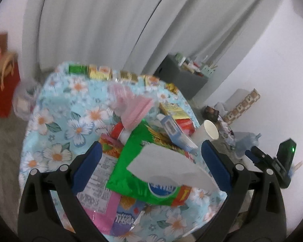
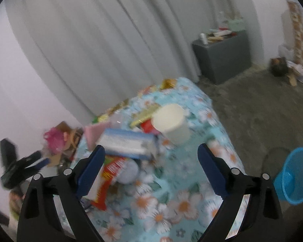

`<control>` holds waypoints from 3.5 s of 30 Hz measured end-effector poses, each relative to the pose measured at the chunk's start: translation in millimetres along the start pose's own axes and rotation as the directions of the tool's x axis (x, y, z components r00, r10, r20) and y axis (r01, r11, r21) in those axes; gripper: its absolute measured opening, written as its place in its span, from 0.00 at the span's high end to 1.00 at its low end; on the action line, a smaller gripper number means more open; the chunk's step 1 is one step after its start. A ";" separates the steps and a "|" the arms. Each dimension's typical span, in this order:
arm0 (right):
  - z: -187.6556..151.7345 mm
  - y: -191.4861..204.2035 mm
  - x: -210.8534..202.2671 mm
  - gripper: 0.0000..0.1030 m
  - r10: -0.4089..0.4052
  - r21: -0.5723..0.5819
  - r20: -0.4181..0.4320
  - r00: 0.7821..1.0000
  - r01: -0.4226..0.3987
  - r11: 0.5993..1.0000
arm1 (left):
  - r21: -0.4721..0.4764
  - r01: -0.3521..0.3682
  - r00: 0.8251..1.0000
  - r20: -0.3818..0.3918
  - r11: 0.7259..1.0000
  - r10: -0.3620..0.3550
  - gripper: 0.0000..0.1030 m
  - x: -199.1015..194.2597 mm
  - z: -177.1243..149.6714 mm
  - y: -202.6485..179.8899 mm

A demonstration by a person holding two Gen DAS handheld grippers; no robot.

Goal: Collect trash
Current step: 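Reach the right gripper into the pile and grasp the pink mesh packet, then lift the pink packet with the right gripper and carry it toward the blue wastebasket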

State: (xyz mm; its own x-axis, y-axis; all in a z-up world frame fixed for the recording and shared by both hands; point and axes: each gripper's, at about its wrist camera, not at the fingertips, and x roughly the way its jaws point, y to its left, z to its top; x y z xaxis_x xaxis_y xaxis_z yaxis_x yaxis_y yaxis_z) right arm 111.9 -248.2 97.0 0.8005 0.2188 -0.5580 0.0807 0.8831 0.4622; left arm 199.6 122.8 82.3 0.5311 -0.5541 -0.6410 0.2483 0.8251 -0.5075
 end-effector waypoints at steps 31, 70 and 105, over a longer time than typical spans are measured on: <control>67.1 113.2 287.6 0.23 0.300 0.213 -0.705 0.643 -0.212 0.954 | -0.410 -0.042 0.939 -0.329 0.911 -0.105 0.42 259.4 125.5 144.1; 100.9 145.4 189.4 0.71 0.431 0.199 -0.538 0.724 -0.388 0.900 | -0.205 0.136 0.991 0.032 0.969 -0.133 0.99 47.3 128.3 62.5; -64.9 -313.5 -199.6 0.71 -0.263 0.687 -0.030 0.964 0.211 0.695 | 0.451 0.478 0.768 -0.631 0.754 -0.109 0.98 254.9 -135.6 -433.8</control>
State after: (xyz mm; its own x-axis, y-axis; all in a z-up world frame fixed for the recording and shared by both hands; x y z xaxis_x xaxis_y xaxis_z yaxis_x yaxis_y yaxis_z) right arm -111.7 -541.8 18.8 0.7329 -0.0084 -0.6802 0.6329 0.3751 0.6773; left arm 117.4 -391.3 60.9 -0.1304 -0.5852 -0.8003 0.8066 0.4068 -0.4288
